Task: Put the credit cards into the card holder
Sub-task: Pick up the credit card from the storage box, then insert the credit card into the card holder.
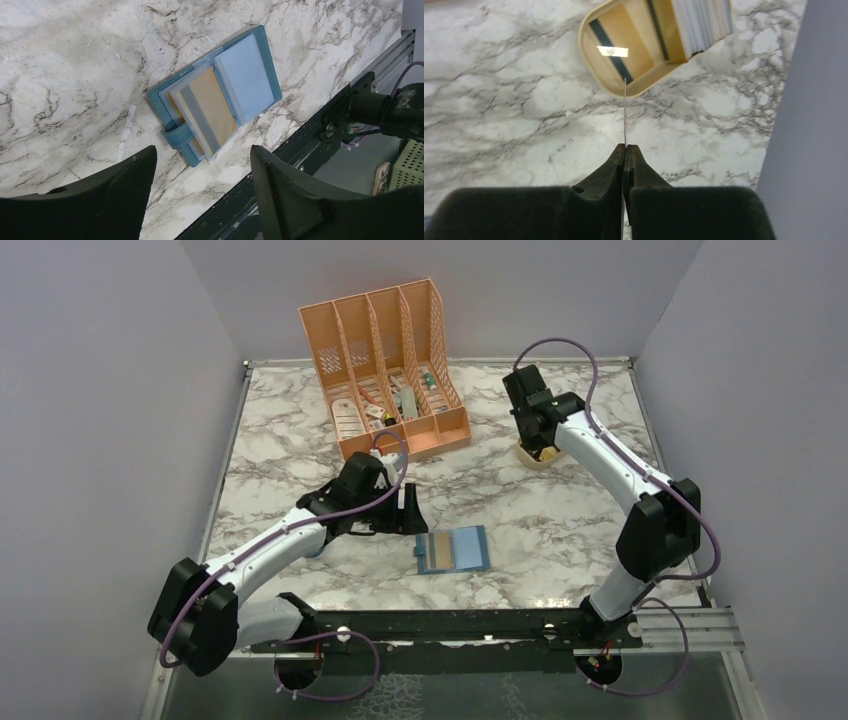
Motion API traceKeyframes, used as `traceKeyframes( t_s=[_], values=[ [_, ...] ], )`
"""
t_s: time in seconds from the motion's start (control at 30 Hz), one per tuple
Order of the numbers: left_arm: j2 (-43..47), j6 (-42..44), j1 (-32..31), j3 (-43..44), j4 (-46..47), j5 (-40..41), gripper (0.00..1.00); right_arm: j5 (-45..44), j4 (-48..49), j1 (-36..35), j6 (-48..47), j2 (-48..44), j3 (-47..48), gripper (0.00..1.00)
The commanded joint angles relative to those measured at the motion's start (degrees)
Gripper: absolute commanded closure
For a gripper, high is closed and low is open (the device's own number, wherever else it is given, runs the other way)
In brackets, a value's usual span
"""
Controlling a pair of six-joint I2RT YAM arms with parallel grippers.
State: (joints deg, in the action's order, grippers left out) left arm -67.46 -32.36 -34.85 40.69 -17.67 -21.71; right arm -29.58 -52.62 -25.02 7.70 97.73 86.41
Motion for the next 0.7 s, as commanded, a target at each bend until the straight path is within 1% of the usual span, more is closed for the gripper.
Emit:
traceKeyframes(
  t_s=[0.0,0.03,0.13,0.23,0.37,0.4,0.5,0.67],
  values=[
    [-1.5,-2.4,0.1,-1.8,3.2,-3.1,0.31,10.5,0.2,-2.6,3.3,-7.0,-4.4,0.99],
    [-2.0,-3.0,0.1,-2.1,4.0,-3.7,0.33,13.5,1.6,-3.3,3.5,-9.0,-6.0,0.99],
    [-3.5,-4.8,-0.1,-3.6,7.2,-5.5,0.47,22.1,5.6,-5.4,4.9,-14.6,-11.2,0.99],
    [-5.4,-6.1,-0.3,-4.5,9.6,-6.2,0.5,33.4,12.3,-5.7,7.3,-20.9,-17.4,0.99],
    [-8.0,-7.6,-0.4,-5.7,13.3,-7.6,0.64,47.2,23.0,-5.7,13.9,-27.3,-26.5,0.99],
    [-8.5,-8.2,-0.5,-6.2,14.6,-8.2,0.65,49.5,25.1,-5.7,15.3,-28.3,-28.4,0.99],
    [-10.0,-9.5,-0.4,-7.2,17.9,-8.9,0.68,52.0,29.5,-5.7,19.4,-30.8,-33.3,0.99],
    [-12.1,-10.1,-0.5,-8.2,19.4,-9.1,0.68,60.7,37.8,-5.7,24.3,-31.3,-42.1,0.99]
  ],
)
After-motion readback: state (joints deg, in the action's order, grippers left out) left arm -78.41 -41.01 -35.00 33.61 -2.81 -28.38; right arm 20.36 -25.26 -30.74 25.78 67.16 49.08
